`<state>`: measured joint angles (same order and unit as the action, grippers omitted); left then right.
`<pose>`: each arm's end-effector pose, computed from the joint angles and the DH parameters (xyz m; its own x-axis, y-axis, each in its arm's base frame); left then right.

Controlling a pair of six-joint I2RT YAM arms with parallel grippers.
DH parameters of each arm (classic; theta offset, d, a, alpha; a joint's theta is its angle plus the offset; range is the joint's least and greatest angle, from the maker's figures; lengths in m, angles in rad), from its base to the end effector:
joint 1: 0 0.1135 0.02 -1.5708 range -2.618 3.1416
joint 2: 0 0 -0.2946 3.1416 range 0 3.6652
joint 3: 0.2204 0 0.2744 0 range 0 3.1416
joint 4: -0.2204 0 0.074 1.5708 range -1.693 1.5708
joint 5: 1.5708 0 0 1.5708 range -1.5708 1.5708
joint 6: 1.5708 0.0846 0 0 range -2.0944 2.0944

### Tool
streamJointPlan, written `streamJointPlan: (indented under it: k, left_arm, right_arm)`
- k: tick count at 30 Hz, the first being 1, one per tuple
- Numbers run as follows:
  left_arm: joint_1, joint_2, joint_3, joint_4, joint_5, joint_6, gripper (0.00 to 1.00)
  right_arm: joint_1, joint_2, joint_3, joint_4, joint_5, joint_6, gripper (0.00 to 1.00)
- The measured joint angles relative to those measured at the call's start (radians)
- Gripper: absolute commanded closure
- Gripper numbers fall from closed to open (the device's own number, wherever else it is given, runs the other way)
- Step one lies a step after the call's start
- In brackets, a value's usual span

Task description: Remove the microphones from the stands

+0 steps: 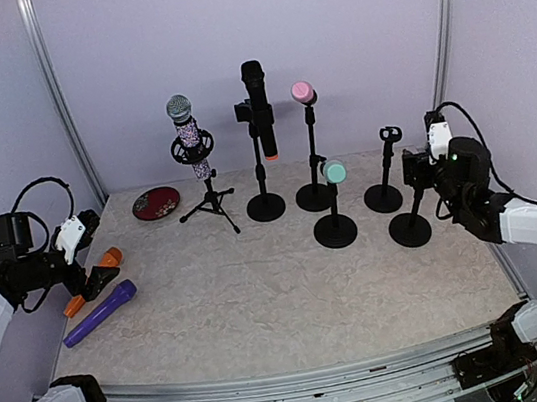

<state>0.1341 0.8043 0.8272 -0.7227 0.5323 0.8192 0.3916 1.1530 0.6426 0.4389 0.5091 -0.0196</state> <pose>0.1983 -0.0166 0.2972 -0.2389 0.6030 -0.7611 0.6504 0.6814 0.3357 0.3031 0.0805 0.2937 -0.0683 -0.0467 -0.9966 0.1148 0.9919 -0.0544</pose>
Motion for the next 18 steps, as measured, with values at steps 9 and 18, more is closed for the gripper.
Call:
streamJointPlan:
  k: [9,18]
  left_arm:
    - [0.000,0.003,0.000,-0.004,0.012,-0.007,0.01]
    - [0.000,0.026,0.032,-0.010,0.014,-0.032,0.01]
  right_arm:
    - [0.017,-0.149,0.266,-0.256,-0.089,0.116,0.00]
    - [0.300,-0.005,0.470,-0.423,-0.222,0.129,0.00]
